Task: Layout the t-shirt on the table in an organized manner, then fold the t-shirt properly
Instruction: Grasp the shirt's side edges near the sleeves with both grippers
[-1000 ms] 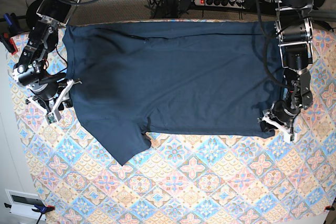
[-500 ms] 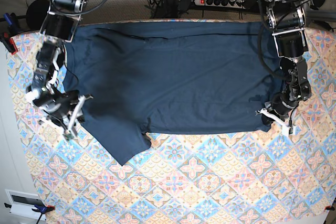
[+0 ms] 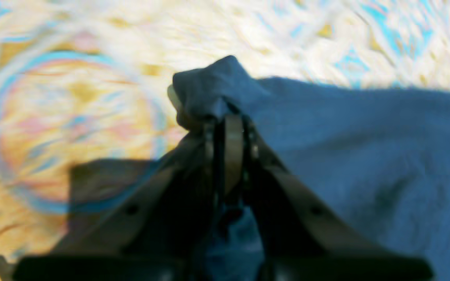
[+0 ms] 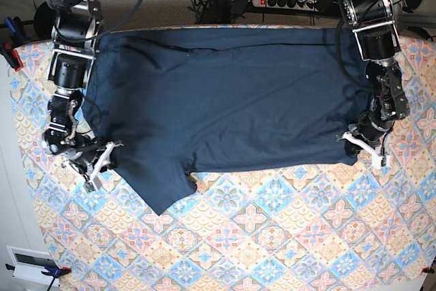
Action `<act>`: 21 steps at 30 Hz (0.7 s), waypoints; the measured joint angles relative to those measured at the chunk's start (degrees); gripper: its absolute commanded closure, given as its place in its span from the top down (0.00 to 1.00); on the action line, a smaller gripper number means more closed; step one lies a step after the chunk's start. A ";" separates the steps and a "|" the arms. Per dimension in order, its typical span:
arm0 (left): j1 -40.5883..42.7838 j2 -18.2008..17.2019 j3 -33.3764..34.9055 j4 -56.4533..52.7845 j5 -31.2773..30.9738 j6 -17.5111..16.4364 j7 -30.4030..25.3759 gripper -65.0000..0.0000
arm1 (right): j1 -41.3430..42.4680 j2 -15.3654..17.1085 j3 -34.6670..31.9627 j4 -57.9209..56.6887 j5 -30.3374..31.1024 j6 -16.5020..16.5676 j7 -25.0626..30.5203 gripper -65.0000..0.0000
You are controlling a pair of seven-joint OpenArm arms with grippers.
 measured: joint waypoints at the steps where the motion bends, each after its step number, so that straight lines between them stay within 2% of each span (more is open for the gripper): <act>1: 0.04 -0.15 -0.07 0.00 0.04 0.04 0.04 0.00 | -0.02 0.61 0.07 -1.14 0.02 0.07 1.18 0.25; 6: 0.33 0.04 -0.04 0.00 0.00 -0.04 -0.02 0.00 | -0.66 1.99 -0.04 -4.52 -0.13 0.02 2.29 0.28; 10: 0.76 0.13 -0.04 0.00 0.02 0.02 0.04 0.00 | -0.46 2.08 -0.13 -4.63 -0.02 0.04 2.64 0.42; 13: 0.76 0.15 -0.04 0.00 0.07 0.00 0.04 0.00 | -0.48 2.10 -0.13 -4.63 0.00 0.04 2.64 0.48; 21: 0.79 0.15 -0.04 0.00 0.04 0.00 0.04 0.00 | -0.50 1.90 -0.28 -4.63 0.00 0.04 2.67 0.48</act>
